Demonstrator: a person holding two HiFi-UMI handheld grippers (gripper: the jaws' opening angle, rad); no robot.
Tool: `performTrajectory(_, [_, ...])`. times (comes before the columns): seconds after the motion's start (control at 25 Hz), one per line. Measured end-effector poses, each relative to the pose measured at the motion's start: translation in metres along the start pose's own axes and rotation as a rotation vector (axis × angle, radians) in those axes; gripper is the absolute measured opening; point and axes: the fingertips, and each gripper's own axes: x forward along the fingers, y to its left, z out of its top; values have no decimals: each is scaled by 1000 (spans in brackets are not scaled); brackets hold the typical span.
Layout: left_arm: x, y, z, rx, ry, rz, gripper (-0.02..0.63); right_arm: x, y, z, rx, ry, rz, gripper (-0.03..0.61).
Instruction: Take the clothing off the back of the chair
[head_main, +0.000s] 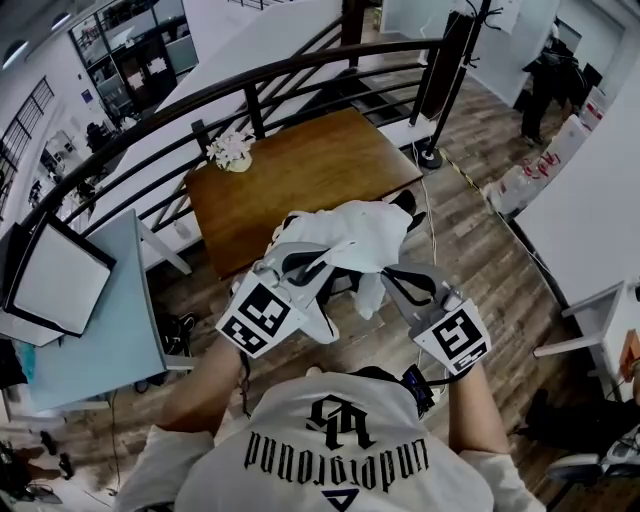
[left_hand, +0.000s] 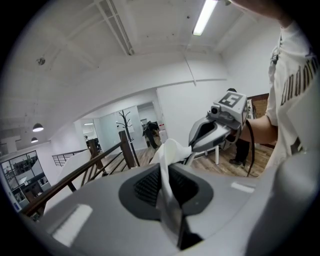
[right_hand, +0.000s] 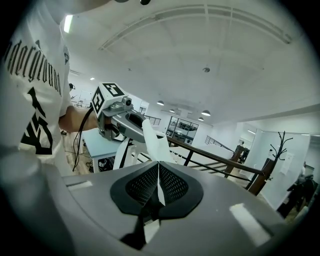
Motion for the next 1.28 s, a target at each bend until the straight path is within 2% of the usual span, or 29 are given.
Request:
performTrajectory(0.16, [-6, -18, 9, 0, -9, 24, 74, -20, 4, 4, 0, -29, -3, 8])
performTrajectory(0.4, [-6, -49, 26, -29, -14, 82, 73, -52, 9, -3, 5, -71, 45, 8])
performTrajectory(0.92, [-3, -178, 56, -76, 6, 208, 72, -166, 46, -45, -11, -130, 181, 8])
performTrajectory(1.28, [-20, -241, 68, -91, 26, 251, 72, -218, 75, -50, -14, -161, 233, 8])
